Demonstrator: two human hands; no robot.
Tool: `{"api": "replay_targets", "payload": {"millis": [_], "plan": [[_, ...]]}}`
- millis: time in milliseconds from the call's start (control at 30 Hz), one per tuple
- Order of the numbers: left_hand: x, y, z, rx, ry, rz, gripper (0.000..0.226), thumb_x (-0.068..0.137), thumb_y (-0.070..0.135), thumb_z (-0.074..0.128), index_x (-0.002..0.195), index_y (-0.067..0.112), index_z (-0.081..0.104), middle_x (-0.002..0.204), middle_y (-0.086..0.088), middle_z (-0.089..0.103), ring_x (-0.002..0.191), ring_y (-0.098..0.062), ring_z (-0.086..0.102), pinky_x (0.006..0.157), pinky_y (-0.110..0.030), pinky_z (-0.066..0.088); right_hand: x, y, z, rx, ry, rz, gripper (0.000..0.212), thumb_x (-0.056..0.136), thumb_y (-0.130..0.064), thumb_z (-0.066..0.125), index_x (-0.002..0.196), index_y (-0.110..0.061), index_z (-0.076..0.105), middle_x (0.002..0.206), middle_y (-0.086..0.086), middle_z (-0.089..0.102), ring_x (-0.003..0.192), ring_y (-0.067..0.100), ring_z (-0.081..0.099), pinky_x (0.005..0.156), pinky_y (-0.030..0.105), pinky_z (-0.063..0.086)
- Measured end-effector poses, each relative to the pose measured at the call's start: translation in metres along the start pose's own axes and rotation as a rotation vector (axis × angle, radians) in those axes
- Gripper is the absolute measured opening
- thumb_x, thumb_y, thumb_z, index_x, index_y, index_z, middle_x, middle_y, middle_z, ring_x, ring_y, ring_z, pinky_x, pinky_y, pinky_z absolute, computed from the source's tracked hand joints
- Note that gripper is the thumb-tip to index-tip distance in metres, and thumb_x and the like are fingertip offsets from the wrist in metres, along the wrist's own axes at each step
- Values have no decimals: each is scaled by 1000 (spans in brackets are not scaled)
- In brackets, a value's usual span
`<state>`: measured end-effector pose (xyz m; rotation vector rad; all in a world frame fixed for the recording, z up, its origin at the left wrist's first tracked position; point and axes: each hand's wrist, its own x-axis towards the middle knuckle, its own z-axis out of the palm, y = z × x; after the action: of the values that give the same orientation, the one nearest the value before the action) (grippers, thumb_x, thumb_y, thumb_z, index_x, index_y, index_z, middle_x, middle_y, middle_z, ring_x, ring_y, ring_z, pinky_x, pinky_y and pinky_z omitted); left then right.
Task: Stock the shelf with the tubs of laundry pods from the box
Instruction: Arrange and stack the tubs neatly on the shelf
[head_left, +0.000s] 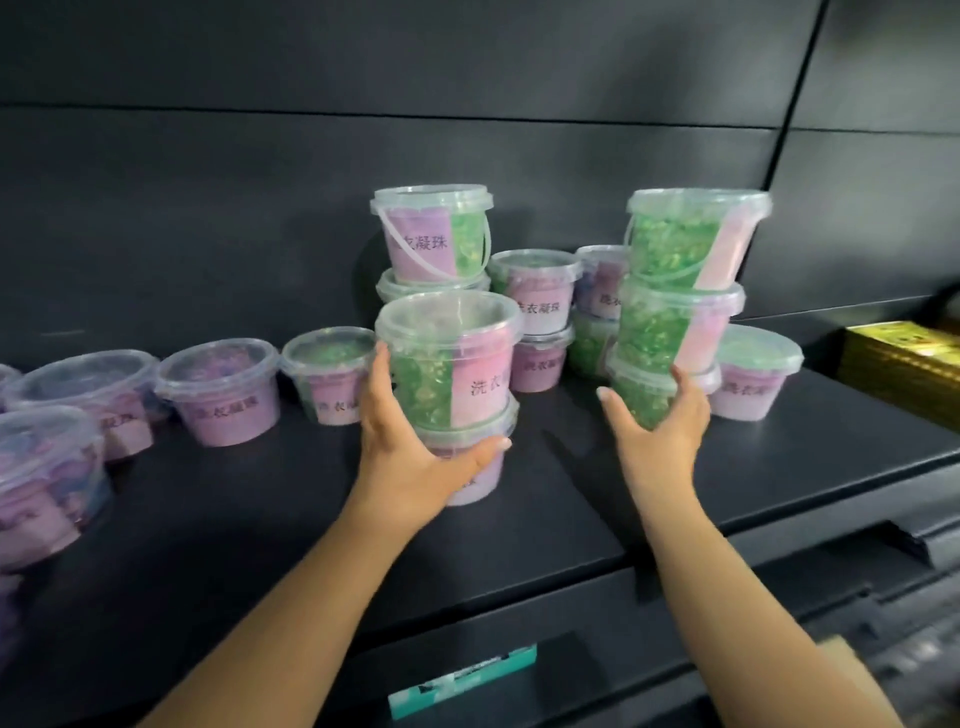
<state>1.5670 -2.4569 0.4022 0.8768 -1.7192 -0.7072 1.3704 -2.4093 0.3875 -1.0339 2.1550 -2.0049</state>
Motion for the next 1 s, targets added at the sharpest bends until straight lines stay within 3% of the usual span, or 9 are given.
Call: {"api": "replay_targets", "payload": {"millis": [67,200,400,533,633,700,767,900,1000], "plan": [[2,-3,6,2,17,1,121,52,24,88,126,47,-5,149,1,13,139,-13,17,113,-30,21,24,12,-9,-48,54,134,96,71,-28,78,145,-8,20,150,13,23,140,24,18,115,35,16],[4,-14,2,28,75,41,119,56,19,86,136,40,1,150,-8,22,139,-19,25,113,-41,27,58,30,-7,28,-38,187,112,66,-20,83,147,-10,7,149,7,21,138,18,22,113,30,20],[-4,-22,-2,66,243,6,108,61,14,83,145,15,15,146,-15,23,136,-24,27,112,-41,26,61,46,-23,122,-109,159,85,67,-12,81,135,-19,29,130,3,47,116,20,48,100,33,42],[-11,-16,-2,250,424,457,75,74,26,68,134,10,26,135,-16,30,127,-34,32,108,-47,31,43,41,-26,83,-150,114,69,68,-9,80,119,-25,36,115,1,52,105,20,53,91,33,46],[-24,4,20,170,198,698,61,80,35,62,129,16,29,126,-12,35,121,-30,38,111,-29,29,36,40,-34,110,-219,118,64,72,-7,76,124,-18,41,111,6,55,98,20,57,82,28,48],[-25,22,41,68,-47,528,64,78,53,57,130,27,32,131,1,34,125,-18,37,109,-21,28,35,40,-42,201,-288,156,47,76,-9,73,114,-24,51,104,6,59,90,16,58,79,25,47],[-11,34,62,-10,-217,231,79,69,56,65,135,35,26,134,13,28,128,-8,32,107,-21,28,38,39,-50,283,-333,210,36,79,-14,70,106,-31,54,109,4,57,96,14,56,89,30,45],[34,46,107,-78,-246,-120,103,68,35,76,146,22,8,152,-2,19,138,-13,23,108,-25,21,55,40,-63,297,-425,269,70,84,-20,66,143,-23,28,146,-2,33,130,12,37,107,30,32],[50,49,138,-82,-251,-232,113,69,29,77,146,21,-4,154,-4,13,139,-16,22,110,-29,21,67,35,-67,316,-750,241,52,85,-19,63,132,-27,43,128,-16,54,113,-8,52,91,17,40]]}}
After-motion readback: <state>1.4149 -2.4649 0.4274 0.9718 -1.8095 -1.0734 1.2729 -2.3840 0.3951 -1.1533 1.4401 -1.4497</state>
